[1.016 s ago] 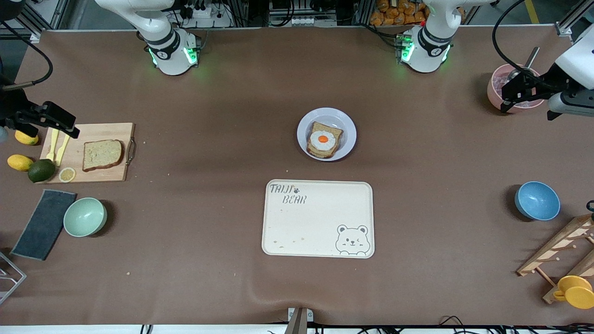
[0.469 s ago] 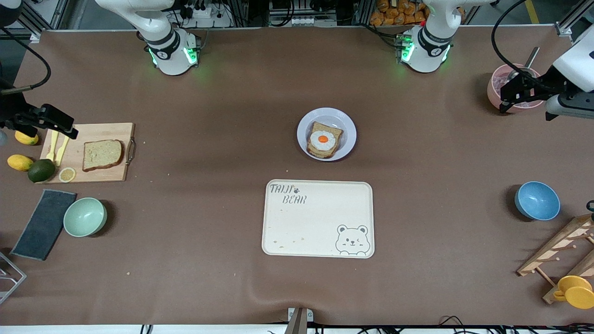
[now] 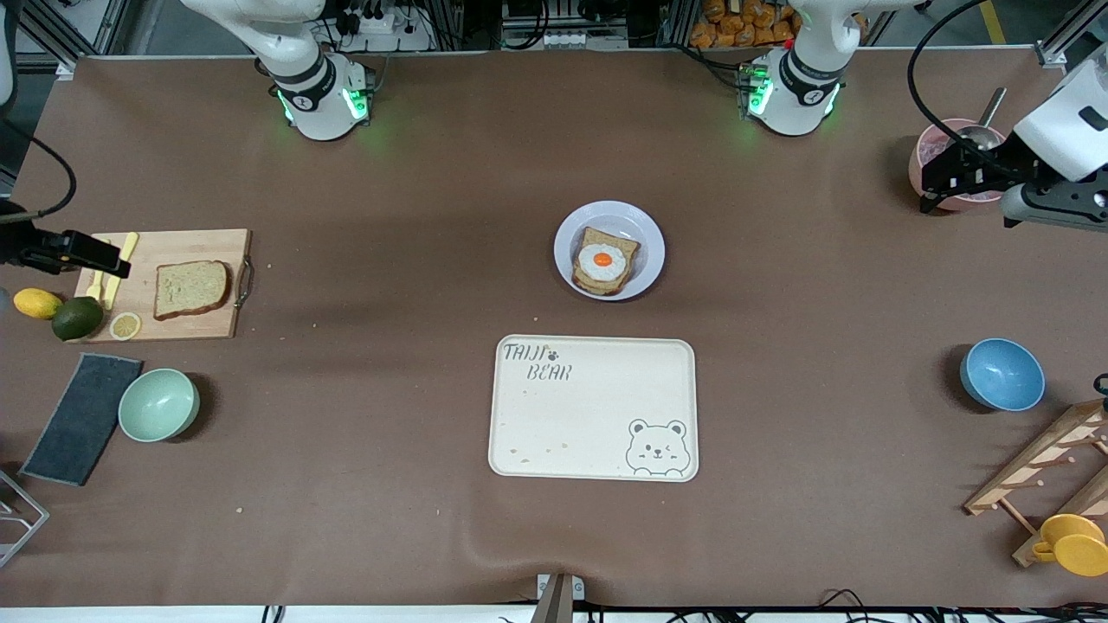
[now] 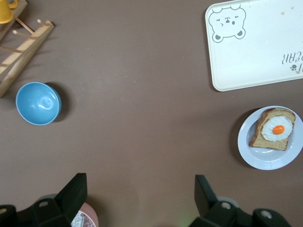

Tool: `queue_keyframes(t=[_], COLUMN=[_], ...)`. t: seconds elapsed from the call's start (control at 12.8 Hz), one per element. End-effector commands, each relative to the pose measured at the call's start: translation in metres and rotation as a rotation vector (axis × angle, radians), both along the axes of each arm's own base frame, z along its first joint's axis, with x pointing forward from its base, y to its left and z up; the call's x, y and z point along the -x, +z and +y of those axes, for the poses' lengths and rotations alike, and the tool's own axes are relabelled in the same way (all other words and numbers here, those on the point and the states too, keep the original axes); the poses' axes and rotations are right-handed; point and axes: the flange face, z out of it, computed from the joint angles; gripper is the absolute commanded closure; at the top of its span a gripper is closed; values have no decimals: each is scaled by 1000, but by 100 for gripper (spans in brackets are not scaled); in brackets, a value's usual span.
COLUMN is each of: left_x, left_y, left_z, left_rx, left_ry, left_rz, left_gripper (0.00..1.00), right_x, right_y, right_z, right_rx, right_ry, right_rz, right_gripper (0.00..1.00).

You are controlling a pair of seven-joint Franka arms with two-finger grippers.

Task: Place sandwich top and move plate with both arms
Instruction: 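Move the right gripper down toward the bread slice on the cutting board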

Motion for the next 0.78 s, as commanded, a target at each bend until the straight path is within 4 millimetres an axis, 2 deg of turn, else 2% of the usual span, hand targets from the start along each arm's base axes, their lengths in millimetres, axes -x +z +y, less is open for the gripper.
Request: queue_keyframes(t=[0.0, 0.23, 0.47, 0.7], left_x=[3, 4, 4, 5], left_y=[-6, -3, 1, 3], left_z=[-2, -1, 5, 8], left_rx=[30, 29, 30, 30], left_ry=[2, 4, 16, 21], left_rz=[27, 20, 8, 2], left_gripper=[0, 0, 0, 0], right_x=[5, 14, 16, 16], right_y=[-38, -79, -117, -143], right_z=[-27, -52, -86, -103], right_rx=[-39, -66, -136, -142], right_ry=[26, 7, 46, 26], right_rz=[13, 15, 30, 42], right_gripper=[0, 0, 0, 0])
